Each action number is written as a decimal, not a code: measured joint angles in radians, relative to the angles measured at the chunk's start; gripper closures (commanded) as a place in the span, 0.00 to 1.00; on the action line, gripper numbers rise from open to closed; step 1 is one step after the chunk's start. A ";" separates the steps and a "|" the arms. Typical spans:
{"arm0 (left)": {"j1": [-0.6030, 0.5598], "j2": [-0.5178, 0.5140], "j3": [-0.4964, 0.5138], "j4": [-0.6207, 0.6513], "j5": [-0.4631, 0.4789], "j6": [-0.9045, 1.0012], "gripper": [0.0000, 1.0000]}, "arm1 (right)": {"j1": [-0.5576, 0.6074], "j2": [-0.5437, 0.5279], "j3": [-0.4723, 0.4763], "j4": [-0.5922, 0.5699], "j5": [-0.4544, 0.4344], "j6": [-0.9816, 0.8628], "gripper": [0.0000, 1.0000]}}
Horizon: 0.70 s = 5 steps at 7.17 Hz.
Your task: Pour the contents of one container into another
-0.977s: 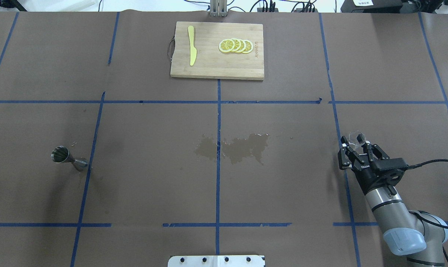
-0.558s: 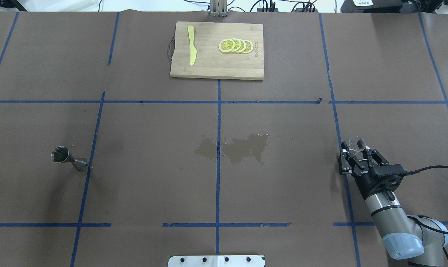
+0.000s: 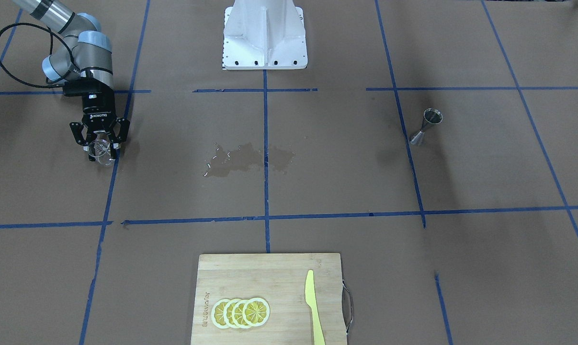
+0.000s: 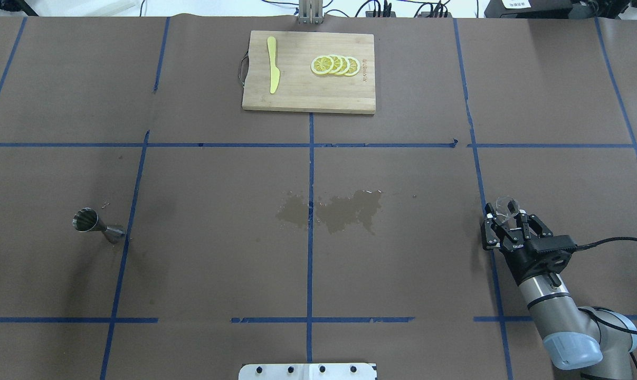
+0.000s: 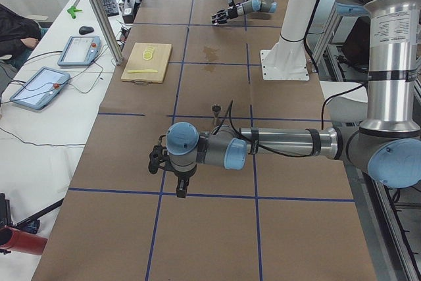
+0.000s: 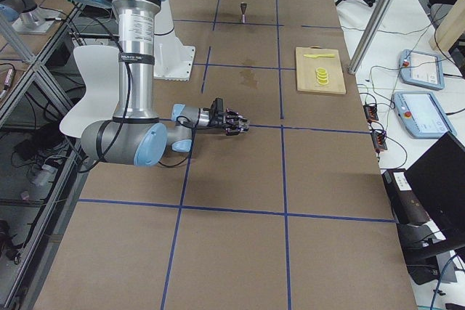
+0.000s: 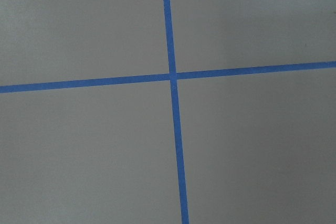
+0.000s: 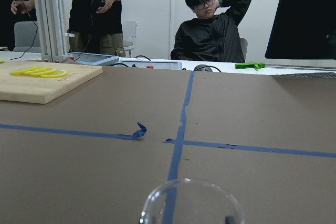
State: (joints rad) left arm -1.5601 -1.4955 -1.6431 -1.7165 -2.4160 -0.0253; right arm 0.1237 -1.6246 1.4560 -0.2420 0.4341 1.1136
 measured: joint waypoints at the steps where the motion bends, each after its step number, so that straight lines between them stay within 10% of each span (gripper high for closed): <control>1: 0.000 0.000 -0.002 0.000 0.000 0.000 0.00 | 0.000 0.001 -0.001 0.001 -0.002 0.000 0.01; 5: 0.000 0.000 -0.004 0.000 0.000 0.001 0.00 | -0.001 0.008 -0.007 0.002 -0.026 0.000 0.00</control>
State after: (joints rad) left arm -1.5601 -1.4956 -1.6471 -1.7164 -2.4160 -0.0247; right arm 0.1228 -1.6168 1.4492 -0.2405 0.4085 1.1137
